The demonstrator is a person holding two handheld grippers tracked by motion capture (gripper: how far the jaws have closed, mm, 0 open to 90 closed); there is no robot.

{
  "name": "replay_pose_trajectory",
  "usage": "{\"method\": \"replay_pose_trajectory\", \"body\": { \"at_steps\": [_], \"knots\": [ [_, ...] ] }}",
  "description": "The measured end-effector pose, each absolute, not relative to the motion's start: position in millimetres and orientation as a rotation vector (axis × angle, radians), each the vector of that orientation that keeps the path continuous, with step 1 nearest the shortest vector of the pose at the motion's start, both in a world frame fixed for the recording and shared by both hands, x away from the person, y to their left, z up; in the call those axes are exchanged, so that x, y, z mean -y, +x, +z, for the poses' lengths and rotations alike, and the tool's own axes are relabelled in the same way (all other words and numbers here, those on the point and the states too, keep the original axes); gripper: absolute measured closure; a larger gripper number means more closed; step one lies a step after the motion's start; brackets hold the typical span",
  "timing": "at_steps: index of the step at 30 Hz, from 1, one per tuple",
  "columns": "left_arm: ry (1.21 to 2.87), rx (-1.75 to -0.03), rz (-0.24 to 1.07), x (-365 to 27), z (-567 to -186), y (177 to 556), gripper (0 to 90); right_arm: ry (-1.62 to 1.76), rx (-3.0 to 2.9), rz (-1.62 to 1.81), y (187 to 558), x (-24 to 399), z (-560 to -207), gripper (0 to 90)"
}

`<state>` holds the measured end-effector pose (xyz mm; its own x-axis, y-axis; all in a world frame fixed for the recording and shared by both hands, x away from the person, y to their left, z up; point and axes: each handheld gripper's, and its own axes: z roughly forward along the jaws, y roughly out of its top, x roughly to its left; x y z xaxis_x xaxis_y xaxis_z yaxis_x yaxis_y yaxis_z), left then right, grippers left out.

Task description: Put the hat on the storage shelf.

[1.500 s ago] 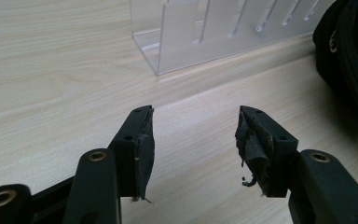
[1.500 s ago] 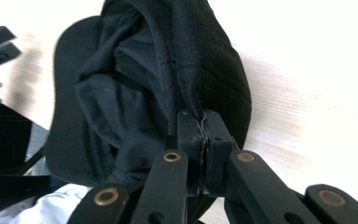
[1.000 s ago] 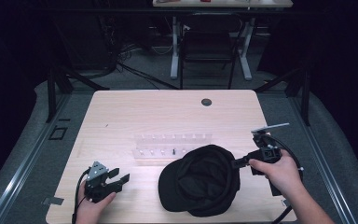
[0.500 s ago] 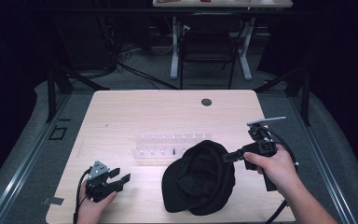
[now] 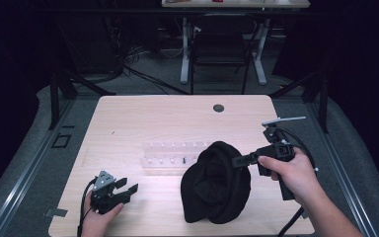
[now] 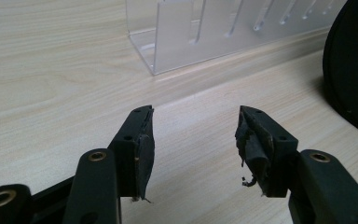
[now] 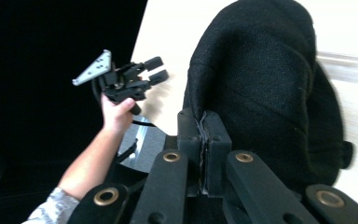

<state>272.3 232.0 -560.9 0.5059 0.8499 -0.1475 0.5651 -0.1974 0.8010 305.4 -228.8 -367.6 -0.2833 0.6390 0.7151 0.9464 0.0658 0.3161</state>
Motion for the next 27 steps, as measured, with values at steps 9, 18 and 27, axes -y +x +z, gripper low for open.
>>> {"method": "replay_pose_trajectory", "body": {
  "at_steps": [9, 18, 27],
  "knots": [
    [1.887, -1.171, 0.417, -233.2, -560.6, 271.8, 46.8, -1.569, 1.957, -1.094, 305.7, 229.2, -357.2, 88.4],
    [1.890, -1.163, 0.429, -232.3, -560.4, 269.7, 46.7, -1.567, 1.937, -1.118, 307.0, 232.1, -344.9, 88.4],
    [1.885, -1.172, 0.425, -234.0, -560.2, 268.3, 46.8, -1.567, 1.902, -1.181, 308.5, 239.3, -327.2, 88.4]
  ]
}}
